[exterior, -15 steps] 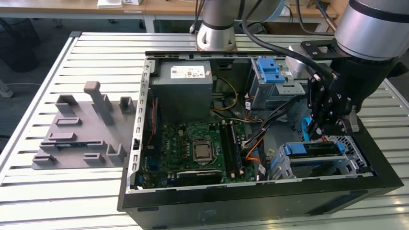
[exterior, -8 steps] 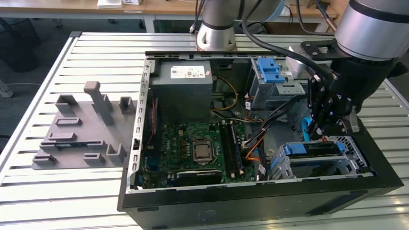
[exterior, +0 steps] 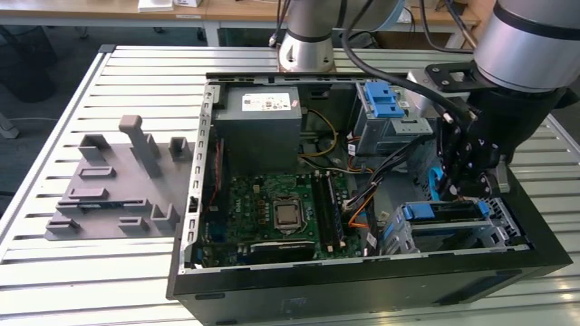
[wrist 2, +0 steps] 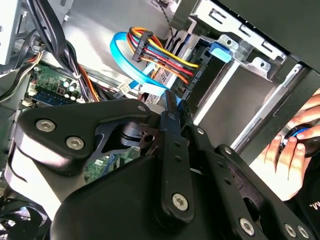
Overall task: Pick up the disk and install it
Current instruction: 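Insert the second disk wire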
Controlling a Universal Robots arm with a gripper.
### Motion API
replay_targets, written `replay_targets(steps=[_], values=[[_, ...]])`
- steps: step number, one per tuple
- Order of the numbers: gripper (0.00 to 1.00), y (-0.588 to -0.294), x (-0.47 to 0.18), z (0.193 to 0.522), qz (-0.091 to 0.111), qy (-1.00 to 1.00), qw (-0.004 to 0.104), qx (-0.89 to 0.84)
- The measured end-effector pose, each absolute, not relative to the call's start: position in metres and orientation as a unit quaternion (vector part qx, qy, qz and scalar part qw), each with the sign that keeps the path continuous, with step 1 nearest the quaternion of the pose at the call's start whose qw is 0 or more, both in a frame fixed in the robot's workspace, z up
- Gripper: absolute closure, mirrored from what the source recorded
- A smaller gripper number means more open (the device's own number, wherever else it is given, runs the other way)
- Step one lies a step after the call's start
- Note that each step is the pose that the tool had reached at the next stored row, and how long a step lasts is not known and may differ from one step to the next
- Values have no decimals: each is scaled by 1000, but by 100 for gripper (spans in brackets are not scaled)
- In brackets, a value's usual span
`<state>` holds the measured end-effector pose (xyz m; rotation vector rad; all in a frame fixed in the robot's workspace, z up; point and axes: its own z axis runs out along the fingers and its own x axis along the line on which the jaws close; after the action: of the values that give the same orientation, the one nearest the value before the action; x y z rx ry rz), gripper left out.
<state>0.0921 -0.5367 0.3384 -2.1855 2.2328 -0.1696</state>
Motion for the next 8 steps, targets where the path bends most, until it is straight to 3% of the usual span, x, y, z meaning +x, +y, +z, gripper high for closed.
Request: replay_targets(steps=[8], values=[[84,-542,92,337,-36,715,25,-698]])
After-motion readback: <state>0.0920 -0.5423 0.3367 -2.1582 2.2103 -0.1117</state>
